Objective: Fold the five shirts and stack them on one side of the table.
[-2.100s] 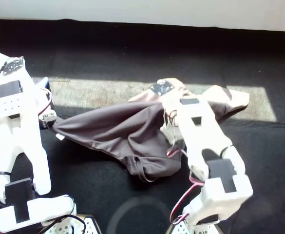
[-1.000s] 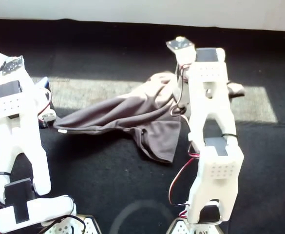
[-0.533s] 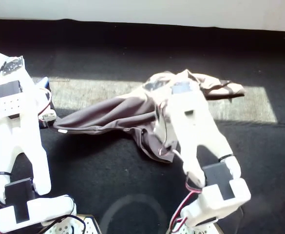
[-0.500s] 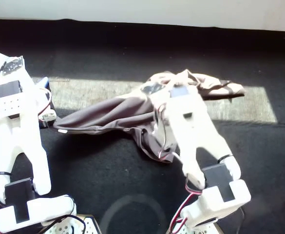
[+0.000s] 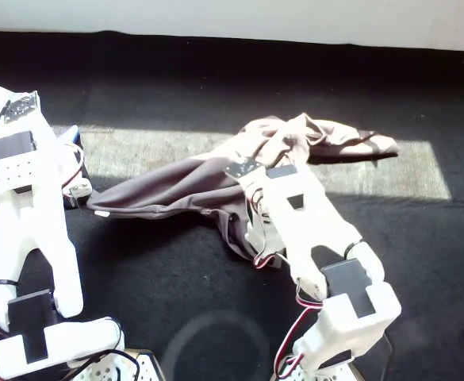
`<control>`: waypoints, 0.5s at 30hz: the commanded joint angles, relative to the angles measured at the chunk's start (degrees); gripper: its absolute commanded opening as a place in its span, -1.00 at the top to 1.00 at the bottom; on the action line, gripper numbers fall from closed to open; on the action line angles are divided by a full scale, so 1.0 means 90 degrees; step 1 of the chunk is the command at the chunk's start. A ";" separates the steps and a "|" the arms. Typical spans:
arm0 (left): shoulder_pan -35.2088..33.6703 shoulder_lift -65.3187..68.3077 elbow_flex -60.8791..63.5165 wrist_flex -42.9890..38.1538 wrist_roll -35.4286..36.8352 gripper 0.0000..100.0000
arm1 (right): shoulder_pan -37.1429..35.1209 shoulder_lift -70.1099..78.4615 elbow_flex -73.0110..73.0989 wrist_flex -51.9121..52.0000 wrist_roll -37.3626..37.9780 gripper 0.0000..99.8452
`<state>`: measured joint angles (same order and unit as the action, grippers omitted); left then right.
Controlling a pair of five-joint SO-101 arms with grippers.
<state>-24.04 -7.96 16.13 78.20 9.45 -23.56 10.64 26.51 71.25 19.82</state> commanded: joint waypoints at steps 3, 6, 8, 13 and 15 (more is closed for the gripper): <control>0.0044 -0.0190 0.0063 -0.0010 -0.0049 0.98 | -0.0024 0.0200 0.0083 -0.0210 -0.0059 0.70; 0.0142 -0.0200 0.0269 -0.0010 -0.0049 0.98 | 0.0073 0.0181 0.0083 -0.0308 -0.0059 0.99; 0.0269 -0.0230 0.0376 0.0000 -0.0049 0.98 | 0.0230 0.0161 0.0083 -0.0317 -0.0059 0.97; 0.0747 -0.0230 0.0366 0.0615 -0.0059 0.98 | 0.1245 -0.0786 0.0093 -0.0103 -0.0039 0.99; 0.1001 -0.0230 0.0376 0.0811 -0.0068 0.98 | 0.1763 -0.1529 0.0093 0.0093 0.0000 0.99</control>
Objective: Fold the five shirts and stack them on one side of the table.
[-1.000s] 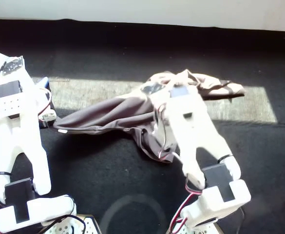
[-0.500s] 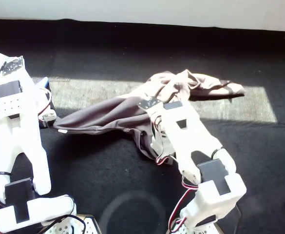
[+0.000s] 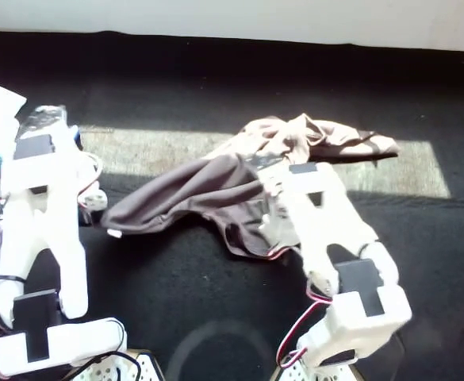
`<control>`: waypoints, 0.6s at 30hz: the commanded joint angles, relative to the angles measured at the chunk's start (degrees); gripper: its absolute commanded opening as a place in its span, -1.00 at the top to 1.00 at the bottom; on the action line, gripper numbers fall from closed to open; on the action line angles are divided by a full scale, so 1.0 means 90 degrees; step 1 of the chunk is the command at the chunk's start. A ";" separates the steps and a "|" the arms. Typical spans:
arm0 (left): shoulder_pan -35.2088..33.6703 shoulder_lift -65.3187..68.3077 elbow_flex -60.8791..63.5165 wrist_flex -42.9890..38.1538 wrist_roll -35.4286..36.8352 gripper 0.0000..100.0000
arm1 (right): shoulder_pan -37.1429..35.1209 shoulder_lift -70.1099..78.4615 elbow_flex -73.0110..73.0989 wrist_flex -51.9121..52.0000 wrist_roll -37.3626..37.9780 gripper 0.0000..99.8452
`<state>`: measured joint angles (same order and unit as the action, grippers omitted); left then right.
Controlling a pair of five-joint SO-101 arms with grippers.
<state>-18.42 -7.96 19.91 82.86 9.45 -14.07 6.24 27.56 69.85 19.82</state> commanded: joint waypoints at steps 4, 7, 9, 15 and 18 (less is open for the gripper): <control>0.0962 -0.0171 0.0151 0.0440 -0.0625 0.98 | 0.1548 -0.2554 -0.0015 0.0737 0.0459 0.99; 0.1509 -0.0190 0.0278 0.0420 -0.0869 0.98 | 0.1880 -0.3228 0.0044 0.1031 0.0869 0.99; 0.1812 -0.0161 0.0308 0.0420 -0.0869 0.97 | 0.2066 -0.3365 0.0044 0.1187 0.0977 0.99; 0.2349 -0.0161 0.0689 0.0420 -0.1377 0.63 | 0.2730 -0.3375 0.0034 0.1177 0.1299 0.99; 0.2339 -0.0161 0.0864 0.0410 -0.1700 0.59 | 0.2818 -0.3375 0.0034 0.1177 0.1387 0.99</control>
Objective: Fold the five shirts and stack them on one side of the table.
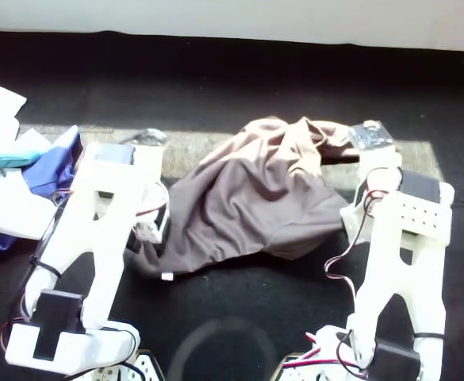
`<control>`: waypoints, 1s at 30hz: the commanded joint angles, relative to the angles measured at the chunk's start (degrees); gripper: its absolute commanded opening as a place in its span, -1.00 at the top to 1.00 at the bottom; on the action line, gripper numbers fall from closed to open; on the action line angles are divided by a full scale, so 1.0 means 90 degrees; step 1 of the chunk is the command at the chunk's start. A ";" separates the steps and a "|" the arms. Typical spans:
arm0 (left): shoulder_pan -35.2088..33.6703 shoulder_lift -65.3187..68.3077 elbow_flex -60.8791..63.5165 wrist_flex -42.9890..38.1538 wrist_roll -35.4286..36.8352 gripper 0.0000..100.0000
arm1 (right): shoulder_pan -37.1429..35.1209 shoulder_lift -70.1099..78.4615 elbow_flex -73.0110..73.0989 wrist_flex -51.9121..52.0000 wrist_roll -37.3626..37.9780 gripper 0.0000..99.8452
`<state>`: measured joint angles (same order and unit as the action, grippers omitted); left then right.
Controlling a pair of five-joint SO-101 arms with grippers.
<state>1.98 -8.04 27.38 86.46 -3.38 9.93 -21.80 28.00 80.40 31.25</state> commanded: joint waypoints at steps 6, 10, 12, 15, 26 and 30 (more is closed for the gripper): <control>0.0298 -0.0151 0.0103 0.0156 -0.0821 0.59 | 0.0122 -0.0259 -0.0054 0.0005 0.0117 0.99; 0.0357 -0.0142 0.0806 -0.0303 -0.1455 0.59 | 0.0122 -0.0259 -0.0073 0.0005 0.0117 0.99; 0.0142 -0.0142 0.1187 -0.0752 -0.1778 0.59 | 0.0122 -0.0259 -0.0073 0.0005 0.0117 0.99; -0.0288 -0.0142 0.1558 -0.1397 -0.2335 0.59 | 0.0122 -0.0259 -0.0073 0.0005 0.0117 0.99; -0.1158 -0.0142 0.1685 -0.2882 -0.2803 0.59 | 0.0122 -0.0278 -0.0073 0.0005 0.0117 0.99; -0.0767 -0.0142 0.1656 -0.2891 -0.2774 0.59 | 0.0230 -0.0317 -0.0083 0.0015 0.0117 0.99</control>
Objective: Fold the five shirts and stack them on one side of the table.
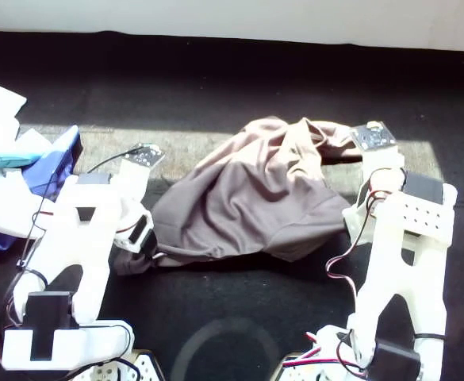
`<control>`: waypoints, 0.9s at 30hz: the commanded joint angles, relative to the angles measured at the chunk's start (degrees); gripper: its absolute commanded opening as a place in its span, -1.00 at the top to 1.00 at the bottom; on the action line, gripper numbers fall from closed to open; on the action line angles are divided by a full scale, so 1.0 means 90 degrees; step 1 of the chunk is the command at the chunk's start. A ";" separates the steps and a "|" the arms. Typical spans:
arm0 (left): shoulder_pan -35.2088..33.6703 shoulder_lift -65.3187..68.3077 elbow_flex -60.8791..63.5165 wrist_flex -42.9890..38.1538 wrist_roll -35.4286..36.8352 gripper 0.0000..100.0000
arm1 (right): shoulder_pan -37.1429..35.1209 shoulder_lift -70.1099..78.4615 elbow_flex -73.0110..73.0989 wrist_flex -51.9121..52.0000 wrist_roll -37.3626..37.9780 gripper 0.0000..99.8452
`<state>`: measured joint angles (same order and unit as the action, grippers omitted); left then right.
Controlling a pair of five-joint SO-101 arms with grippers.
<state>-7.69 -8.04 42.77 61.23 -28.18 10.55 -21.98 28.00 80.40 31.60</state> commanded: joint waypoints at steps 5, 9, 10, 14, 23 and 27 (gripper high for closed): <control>0.1431 -0.0210 -0.0220 0.0537 0.0508 0.59 | 0.0796 -0.0239 -0.0083 -0.0396 0.0303 0.99; 0.1753 -0.0210 -0.0640 0.1612 0.0479 0.59 | 0.1050 -0.0239 -0.0073 -0.0611 0.0303 0.99; 0.1744 -0.0171 -0.0698 0.1739 0.0479 0.59 | 0.1040 -0.0239 -0.0063 -0.0611 0.0303 0.99; 0.1538 -0.0151 -0.0532 0.1846 0.0449 0.59 | 0.1021 -0.0249 -0.0073 -0.0611 0.0303 0.99; 0.0747 -0.0151 0.0122 0.1573 -0.0342 0.59 | 0.1021 -0.0269 -0.0073 -0.0601 0.0303 0.99; 0.0757 -0.0151 0.0435 0.0850 -0.0332 0.59 | 0.1021 -0.0269 -0.0073 -0.0601 0.0303 0.99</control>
<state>-0.66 -8.04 45.85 72.66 -30.73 18.90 -21.98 28.00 75.56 33.71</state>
